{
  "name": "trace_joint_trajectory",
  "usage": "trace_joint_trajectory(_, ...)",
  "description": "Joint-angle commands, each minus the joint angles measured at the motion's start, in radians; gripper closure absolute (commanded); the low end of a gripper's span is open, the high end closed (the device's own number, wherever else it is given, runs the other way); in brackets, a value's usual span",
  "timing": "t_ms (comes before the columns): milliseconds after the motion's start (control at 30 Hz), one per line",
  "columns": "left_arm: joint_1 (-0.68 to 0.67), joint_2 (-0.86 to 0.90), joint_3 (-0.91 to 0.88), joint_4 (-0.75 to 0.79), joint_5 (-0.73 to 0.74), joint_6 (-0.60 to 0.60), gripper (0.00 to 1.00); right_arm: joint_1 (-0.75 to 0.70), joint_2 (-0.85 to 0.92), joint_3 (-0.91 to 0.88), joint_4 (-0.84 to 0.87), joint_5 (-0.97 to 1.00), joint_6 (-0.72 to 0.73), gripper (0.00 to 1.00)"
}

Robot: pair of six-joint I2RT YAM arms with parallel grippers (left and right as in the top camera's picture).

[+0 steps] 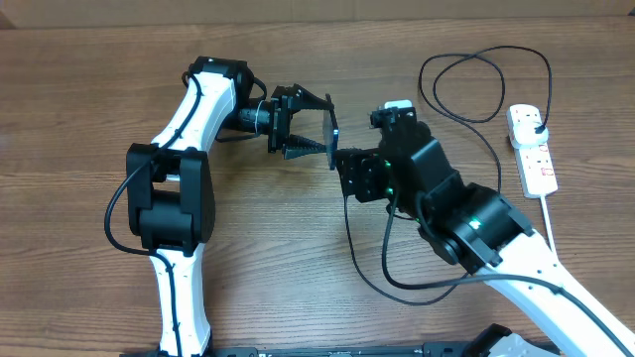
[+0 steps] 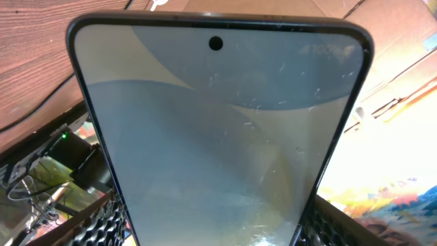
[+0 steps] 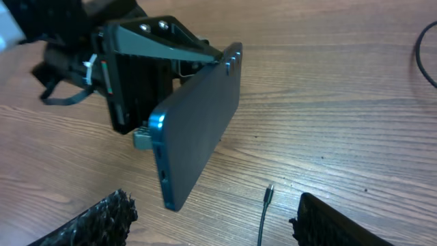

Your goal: Plug charger to phone and switch on socket

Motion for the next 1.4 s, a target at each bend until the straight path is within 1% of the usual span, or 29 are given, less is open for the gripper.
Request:
trace_joint_trajectory(0, 0.011, 0.001, 0.024, -0.001, 0.05, -0.024, 0.29, 0.032, 0.019, 0.033, 0.038, 0.003, 0.004, 0.23)
trace_joint_trajectory(33, 0.011, 0.001, 0.024, 0.0, 0.049, -0.031, 0.29, 0.046, 0.023, 0.033, 0.058, 0.008, 0.005, 0.26)
trace_joint_trajectory(133, 0.01, 0.001, 0.024, 0.0, 0.049, -0.031, 0.29, 0.061, 0.036, 0.033, 0.09, 0.016, 0.008, 0.27)
trace_joint_trajectory(300, 0.01, 0.001, 0.024, 0.0, 0.049, -0.031, 0.3, 0.067, 0.1, 0.035, 0.108, 0.057, 0.007, 0.25)
trace_joint_trajectory(433, 0.01, 0.001, 0.024, 0.005, 0.049, -0.031, 0.3, 0.067, 0.167, 0.1, 0.107, 0.084, 0.007, 0.27)
trace_joint_trajectory(633, 0.01, 0.001, 0.024, 0.007, 0.049, -0.031, 0.3, 0.067, 0.22, 0.126, 0.096, 0.168, 0.034, 0.34)
trace_joint_trajectory(667, 0.01, 0.001, 0.024, 0.007, 0.049, -0.031, 0.3, 0.068, 0.223, 0.126, 0.097, 0.169, 0.034, 0.34)
trace_joint_trajectory(733, 0.01, 0.001, 0.024, 0.007, 0.049, -0.031, 0.3, 0.073, 0.224, 0.126, 0.101, 0.185, 0.034, 0.4)
trace_joint_trajectory(833, 0.01, 0.001, 0.024, 0.007, 0.049, -0.048, 0.3, 0.09, 0.224, 0.128, 0.104, 0.209, 0.034, 0.44)
trace_joint_trajectory(933, 0.01, 0.001, 0.024, 0.008, 0.049, -0.054, 0.3, 0.117, 0.224, 0.128, 0.105, 0.265, 0.034, 0.46)
trace_joint_trajectory(967, 0.01, 0.001, 0.024, 0.008, 0.049, -0.054, 0.3, 0.123, 0.224, 0.128, 0.106, 0.278, 0.034, 0.48)
trace_joint_trajectory(1133, 0.01, 0.001, 0.024, 0.01, 0.049, -0.053, 0.3, 0.127, 0.229, 0.128, 0.093, 0.281, 0.068, 0.49)
trace_joint_trajectory(1200, 0.01, 0.001, 0.024, 0.022, 0.049, -0.053, 0.3, 0.127, 0.229, 0.128, 0.096, 0.281, 0.068, 0.54)
trace_joint_trajectory(1367, 0.01, 0.001, 0.024, 0.027, 0.049, -0.053, 0.3, 0.127, 0.24, 0.128, 0.09, 0.277, 0.068, 0.55)
